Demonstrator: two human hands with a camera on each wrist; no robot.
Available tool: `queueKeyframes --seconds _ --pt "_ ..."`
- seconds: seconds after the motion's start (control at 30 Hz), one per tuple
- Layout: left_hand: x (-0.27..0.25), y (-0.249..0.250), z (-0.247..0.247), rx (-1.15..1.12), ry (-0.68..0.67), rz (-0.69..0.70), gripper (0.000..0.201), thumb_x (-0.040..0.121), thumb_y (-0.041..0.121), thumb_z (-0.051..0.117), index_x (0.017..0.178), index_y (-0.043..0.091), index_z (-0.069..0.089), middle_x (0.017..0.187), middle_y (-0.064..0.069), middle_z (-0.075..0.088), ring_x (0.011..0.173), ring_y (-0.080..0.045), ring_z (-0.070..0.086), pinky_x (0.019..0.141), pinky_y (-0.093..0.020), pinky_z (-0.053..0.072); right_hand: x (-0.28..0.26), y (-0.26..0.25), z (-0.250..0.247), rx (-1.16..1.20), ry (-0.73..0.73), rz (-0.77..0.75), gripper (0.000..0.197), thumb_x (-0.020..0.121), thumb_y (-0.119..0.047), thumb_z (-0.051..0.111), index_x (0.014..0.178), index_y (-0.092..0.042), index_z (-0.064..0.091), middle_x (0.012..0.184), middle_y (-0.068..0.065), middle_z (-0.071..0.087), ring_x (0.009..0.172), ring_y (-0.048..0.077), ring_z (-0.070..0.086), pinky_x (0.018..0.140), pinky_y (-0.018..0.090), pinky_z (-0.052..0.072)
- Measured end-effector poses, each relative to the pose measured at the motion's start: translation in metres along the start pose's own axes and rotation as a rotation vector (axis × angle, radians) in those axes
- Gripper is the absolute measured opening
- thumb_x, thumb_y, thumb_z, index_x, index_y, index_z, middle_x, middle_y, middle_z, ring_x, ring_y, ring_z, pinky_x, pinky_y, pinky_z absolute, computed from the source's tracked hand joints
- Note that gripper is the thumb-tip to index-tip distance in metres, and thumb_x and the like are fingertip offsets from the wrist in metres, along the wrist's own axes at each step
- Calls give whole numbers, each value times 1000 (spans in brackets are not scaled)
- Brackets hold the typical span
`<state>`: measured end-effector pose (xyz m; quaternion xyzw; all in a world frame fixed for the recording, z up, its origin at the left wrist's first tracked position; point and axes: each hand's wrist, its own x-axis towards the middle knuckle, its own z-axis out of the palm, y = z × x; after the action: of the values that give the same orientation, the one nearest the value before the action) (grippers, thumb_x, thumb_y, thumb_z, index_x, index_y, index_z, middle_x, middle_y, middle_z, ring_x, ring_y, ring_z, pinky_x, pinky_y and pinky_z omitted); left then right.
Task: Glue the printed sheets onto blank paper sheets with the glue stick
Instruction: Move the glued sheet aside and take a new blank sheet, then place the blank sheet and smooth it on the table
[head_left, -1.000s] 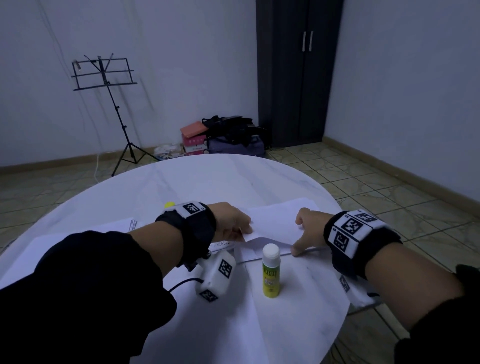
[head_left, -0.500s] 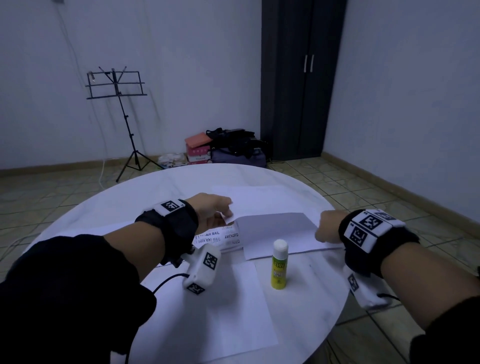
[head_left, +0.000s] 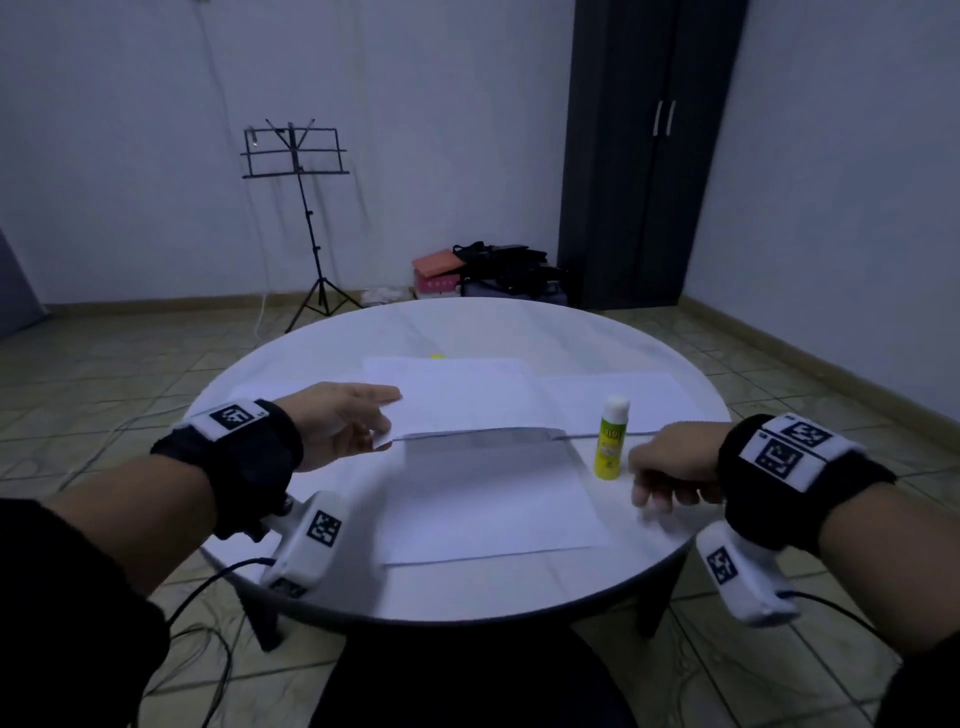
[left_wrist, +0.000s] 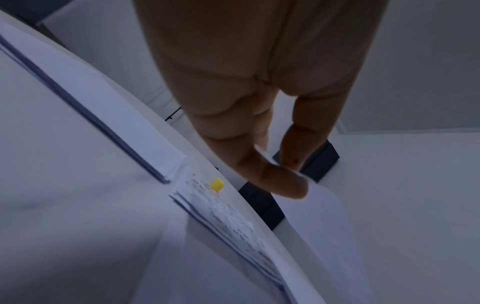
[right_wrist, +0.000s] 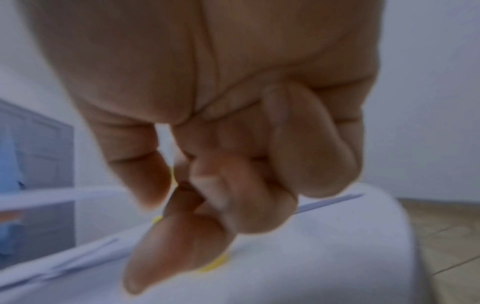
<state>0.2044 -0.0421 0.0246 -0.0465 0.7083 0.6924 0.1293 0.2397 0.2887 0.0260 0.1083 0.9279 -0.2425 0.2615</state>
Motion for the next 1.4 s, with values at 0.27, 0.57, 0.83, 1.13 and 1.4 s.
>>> queueKeyframes --seconds 0.27,0.57,0.83,1.13,1.4 --pt "-40 -16 -16 30 -167 3 45 88 -19 40 120 8 58 79 0 65 51 -11 58 60 -21 55 -10 -37 43 548 -10 -53 45 81 -59 61 98 -18 51 74 5 69 50 13 51 41 16 21" --pt "-30 -33 -7 456 -109 -28 26 84 -15 58 90 8 68 77 -7 62 54 -10 63 61 -18 56 0 -30 50 626 122 -111 22 80 -6 72 74 -14 53 53 -1 49 43 12 38 45 22 25" --pt "-18 -40 3 794 -140 -18 23 78 -4 72 95 12 71 68 -1 55 44 -5 59 53 -14 53 8 -29 51 164 151 -97 21 77 -16 77 67 -10 60 61 5 57 55 20 51 56 28 41" --pt "-9 -46 8 900 -187 -57 19 78 0 74 82 16 63 66 0 57 40 -3 56 48 -14 50 7 -39 52 -156 170 -35 34 81 -29 74 65 -10 50 56 2 56 45 14 47 45 21 35" --pt "-2 -50 6 906 -220 -82 21 77 1 75 83 16 61 65 -2 58 41 -5 56 48 -16 49 18 -38 51 -238 137 -40 33 82 -31 72 68 -10 52 57 3 59 45 15 47 47 23 36"
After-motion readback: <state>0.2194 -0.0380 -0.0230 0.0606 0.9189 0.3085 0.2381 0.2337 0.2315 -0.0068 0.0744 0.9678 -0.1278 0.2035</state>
